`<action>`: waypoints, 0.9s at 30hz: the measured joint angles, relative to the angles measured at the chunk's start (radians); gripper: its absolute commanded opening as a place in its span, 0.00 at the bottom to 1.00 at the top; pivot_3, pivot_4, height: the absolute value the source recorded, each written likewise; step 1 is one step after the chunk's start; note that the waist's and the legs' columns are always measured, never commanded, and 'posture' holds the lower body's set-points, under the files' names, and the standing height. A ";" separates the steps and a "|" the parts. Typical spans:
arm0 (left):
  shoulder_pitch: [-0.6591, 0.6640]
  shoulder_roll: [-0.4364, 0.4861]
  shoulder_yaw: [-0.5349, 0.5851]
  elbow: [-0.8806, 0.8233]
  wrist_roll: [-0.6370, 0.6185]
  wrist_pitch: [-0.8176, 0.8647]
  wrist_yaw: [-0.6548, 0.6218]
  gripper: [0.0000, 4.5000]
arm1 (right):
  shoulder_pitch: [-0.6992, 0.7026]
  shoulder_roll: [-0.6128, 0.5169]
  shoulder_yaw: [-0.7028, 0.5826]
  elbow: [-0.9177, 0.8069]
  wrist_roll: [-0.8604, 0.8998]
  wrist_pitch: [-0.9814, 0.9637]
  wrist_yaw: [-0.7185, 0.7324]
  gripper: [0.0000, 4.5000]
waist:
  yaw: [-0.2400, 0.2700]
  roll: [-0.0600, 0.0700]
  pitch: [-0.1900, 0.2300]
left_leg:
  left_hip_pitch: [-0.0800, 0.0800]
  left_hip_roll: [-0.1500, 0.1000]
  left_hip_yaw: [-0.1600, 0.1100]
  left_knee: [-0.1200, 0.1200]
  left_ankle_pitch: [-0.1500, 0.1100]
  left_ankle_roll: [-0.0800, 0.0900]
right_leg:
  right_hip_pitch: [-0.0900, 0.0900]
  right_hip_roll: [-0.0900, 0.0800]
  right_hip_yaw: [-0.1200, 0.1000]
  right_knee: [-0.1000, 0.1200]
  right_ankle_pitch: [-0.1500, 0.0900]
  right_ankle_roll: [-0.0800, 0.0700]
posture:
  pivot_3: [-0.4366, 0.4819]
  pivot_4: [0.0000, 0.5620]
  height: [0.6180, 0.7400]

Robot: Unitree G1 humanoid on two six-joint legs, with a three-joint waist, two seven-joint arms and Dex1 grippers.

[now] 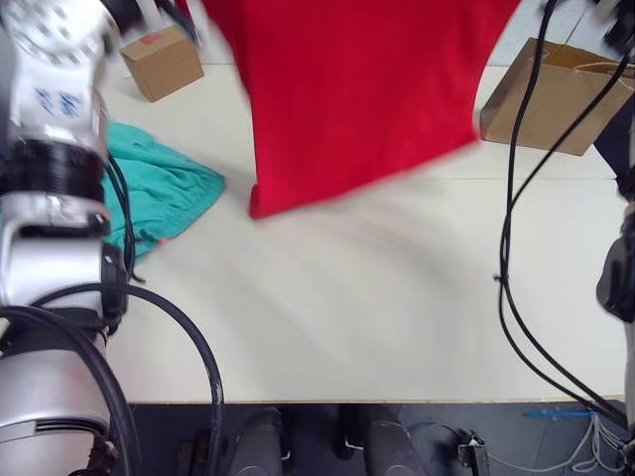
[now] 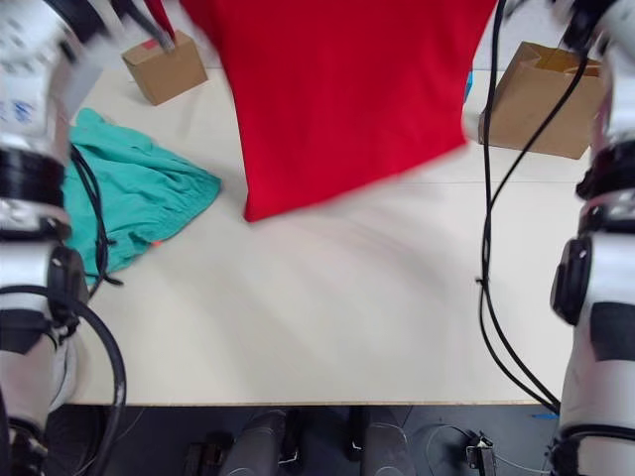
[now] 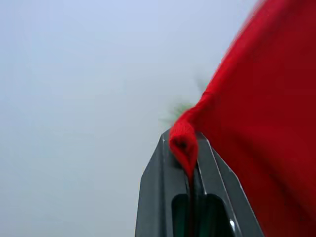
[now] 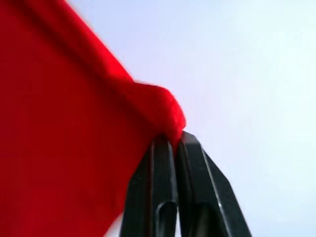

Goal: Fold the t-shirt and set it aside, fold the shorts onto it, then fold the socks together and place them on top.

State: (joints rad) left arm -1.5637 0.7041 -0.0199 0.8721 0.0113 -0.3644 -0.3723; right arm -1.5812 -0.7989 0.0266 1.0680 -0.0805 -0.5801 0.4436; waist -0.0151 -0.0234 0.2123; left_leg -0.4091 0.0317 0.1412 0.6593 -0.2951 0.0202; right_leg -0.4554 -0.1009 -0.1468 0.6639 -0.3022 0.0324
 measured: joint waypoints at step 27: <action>1.603 0.209 0.022 -1.247 -0.118 0.459 -0.396 0.00 | 1.318 -0.060 -0.075 -0.601 0.258 0.101 0.568 0.01 | 0.014 0.006 -0.001 | 0.025 0.000 0.003 0.017 -0.001 0.007 | 0.035 -0.013 -0.010 -0.007 0.002 0.002 | 0.48 0.27 1.00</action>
State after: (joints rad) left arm 0.0395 0.9128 0.0020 -0.3748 -0.1067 0.0941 -0.7687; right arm -0.2635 -0.8585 -0.0488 0.4667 0.1776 -0.4789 1.0113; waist -0.0014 -0.0175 0.2113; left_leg -0.3843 0.0317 0.1445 0.6767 -0.2961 0.0267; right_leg -0.4199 -0.1143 -0.1564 0.6573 -0.2999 0.0346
